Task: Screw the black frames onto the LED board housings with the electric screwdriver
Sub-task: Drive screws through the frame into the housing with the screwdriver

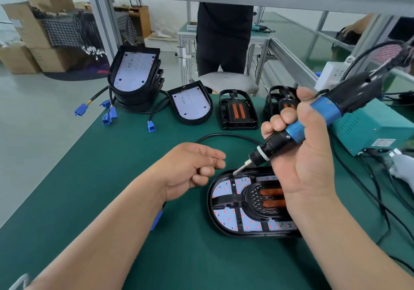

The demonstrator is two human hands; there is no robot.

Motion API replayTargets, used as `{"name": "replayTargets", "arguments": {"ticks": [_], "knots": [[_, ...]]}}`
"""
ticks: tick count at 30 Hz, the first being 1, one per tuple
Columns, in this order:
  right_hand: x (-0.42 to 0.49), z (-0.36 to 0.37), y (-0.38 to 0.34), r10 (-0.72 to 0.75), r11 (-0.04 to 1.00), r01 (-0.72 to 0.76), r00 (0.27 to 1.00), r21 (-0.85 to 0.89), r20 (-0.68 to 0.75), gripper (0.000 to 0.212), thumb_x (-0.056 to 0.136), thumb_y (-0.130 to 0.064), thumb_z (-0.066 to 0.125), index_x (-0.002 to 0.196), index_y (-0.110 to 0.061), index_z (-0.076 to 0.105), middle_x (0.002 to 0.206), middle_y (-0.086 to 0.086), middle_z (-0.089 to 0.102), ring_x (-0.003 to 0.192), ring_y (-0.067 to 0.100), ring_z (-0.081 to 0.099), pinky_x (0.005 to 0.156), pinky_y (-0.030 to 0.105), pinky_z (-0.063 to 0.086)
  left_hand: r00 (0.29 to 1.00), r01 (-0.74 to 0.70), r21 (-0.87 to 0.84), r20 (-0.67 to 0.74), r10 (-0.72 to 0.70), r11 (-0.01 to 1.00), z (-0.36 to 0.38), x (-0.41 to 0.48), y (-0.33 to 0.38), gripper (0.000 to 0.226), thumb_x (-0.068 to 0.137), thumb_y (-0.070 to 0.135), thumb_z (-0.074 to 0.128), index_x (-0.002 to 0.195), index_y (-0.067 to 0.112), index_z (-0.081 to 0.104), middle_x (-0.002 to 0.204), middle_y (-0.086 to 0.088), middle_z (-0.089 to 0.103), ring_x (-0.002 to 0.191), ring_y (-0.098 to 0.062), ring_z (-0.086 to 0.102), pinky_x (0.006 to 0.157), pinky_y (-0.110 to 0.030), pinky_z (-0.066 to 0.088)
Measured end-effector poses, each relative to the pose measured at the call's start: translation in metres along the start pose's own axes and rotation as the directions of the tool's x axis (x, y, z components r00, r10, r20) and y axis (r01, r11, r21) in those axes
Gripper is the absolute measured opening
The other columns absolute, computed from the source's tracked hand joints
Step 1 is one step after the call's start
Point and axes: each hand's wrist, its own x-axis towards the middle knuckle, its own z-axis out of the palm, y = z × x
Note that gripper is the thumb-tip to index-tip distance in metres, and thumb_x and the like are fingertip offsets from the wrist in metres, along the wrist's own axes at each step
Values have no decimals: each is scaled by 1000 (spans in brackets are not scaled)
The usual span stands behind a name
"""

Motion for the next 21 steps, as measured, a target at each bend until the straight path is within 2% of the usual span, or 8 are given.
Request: {"name": "replayTargets", "arguments": {"ticks": [3, 6, 11, 15, 18, 21], "knots": [[-1, -1, 0, 1, 1000, -1, 1000, 3, -18, 18, 105, -16, 54, 122, -21, 57, 84, -2, 50, 73, 14, 51, 79, 32, 48, 1000, -6, 25, -17, 7, 1000, 1, 2, -3, 19, 107, -2, 50, 119, -8, 64, 80, -7, 73, 50, -5, 42, 40, -14, 30], [-1, 0, 0, 0, 1000, 0, 1000, 7, -30, 18, 105, -16, 54, 122, -21, 57, 84, -2, 50, 73, 14, 51, 79, 32, 49, 999, -24, 68, -31, 26, 997, -1, 2, -3, 13, 107, 11, 58, 108, 0, 64, 75, -4, 70, 48, -5, 37, 39, -14, 28], [-3, 1, 1, 4, 1000, -4, 1000, 17, -29, 19, 105, -16, 55, 123, -20, 58, 84, -1, 50, 73, 15, 52, 79, 31, 50, 999, -32, 37, 17, 32, 999, -3, 0, -1, 23, 103, 28, 66, 95, 6, 70, 72, 0, 60, 49, -4, 35, 39, -14, 27], [-2, 1, 2, -7, 1000, 8, 998, 20, -65, 19, 106, -16, 55, 125, -20, 56, 84, -1, 51, 73, 14, 53, 79, 31, 50, 994, -17, -66, 108, 24, 998, -6, -3, 2, 26, 104, 15, 61, 104, -3, 79, 80, -4, 63, 57, -6, 42, 44, -14, 33], [-1, 0, 0, -18, 1000, 20, 994, 21, -108, 19, 106, -17, 55, 125, -19, 55, 86, -2, 51, 73, 14, 53, 79, 31, 50, 983, 3, -107, 183, 17, 994, -6, -6, 4, 25, 101, 4, 57, 114, -11, 74, 86, -8, 65, 62, -7, 46, 48, -15, 35], [1, -1, -1, -22, 999, 26, 990, 27, -141, 18, 106, -17, 56, 123, -20, 56, 86, -2, 51, 73, 14, 53, 79, 31, 50, 983, 1, -73, 181, 12, 997, -5, -7, 5, 25, 104, 2, 54, 120, -11, 69, 85, -7, 64, 60, -7, 44, 47, -14, 32]]}}
